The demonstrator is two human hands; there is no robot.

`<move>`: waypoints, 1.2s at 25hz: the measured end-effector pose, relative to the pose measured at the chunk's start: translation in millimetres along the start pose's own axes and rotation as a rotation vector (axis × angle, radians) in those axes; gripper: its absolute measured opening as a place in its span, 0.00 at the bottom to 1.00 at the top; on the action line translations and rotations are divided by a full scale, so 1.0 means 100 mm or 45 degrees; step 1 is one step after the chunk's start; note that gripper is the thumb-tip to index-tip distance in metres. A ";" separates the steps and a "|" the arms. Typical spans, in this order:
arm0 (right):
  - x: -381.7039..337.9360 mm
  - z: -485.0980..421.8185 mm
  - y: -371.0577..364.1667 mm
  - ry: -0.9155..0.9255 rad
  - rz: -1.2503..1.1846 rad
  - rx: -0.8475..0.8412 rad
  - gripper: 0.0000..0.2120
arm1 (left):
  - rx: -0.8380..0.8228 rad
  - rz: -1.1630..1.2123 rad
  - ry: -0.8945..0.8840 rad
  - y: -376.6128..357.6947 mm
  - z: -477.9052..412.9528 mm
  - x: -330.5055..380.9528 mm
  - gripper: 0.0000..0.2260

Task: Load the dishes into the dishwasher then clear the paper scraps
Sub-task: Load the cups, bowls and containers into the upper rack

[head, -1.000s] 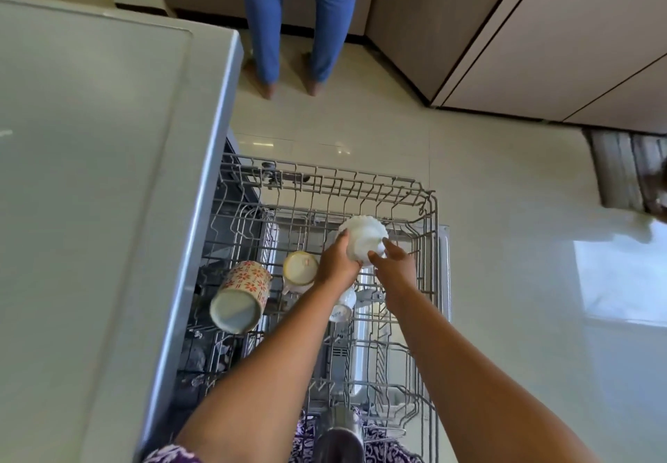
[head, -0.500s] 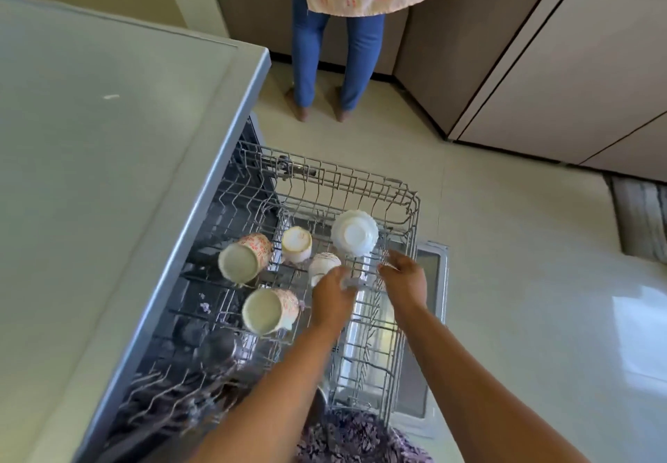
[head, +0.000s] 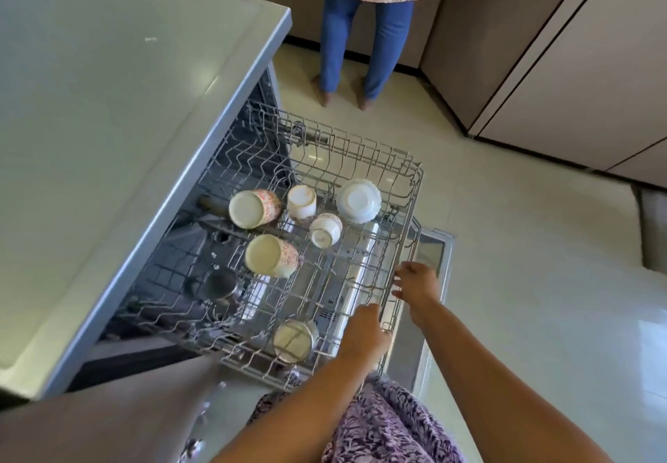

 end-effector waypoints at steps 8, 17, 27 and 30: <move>0.11 -0.07 -0.17 -0.037 0.017 -0.026 0.10 | -0.108 0.196 0.079 -0.11 -0.11 -0.10 0.21; 0.08 -0.04 -0.25 -0.115 -0.011 0.091 0.15 | -0.279 0.389 0.156 -0.08 -0.17 -0.12 0.10; -0.18 0.25 -0.75 -0.186 -0.154 -0.007 0.15 | 0.060 0.428 0.254 0.35 -0.38 -0.59 0.05; -0.38 0.41 -1.16 -0.168 -0.158 -0.110 0.13 | 0.202 0.472 0.367 0.71 -0.45 -0.86 0.07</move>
Point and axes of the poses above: each hand's wrist, its own z-axis away from the middle knuckle, its own y-axis out of the back of the hand, x = y × z, the point moved 8 cm from there along -z, towards the middle knuckle, and after that the axes turned 15 degrees about x, right-handed, at the moved point
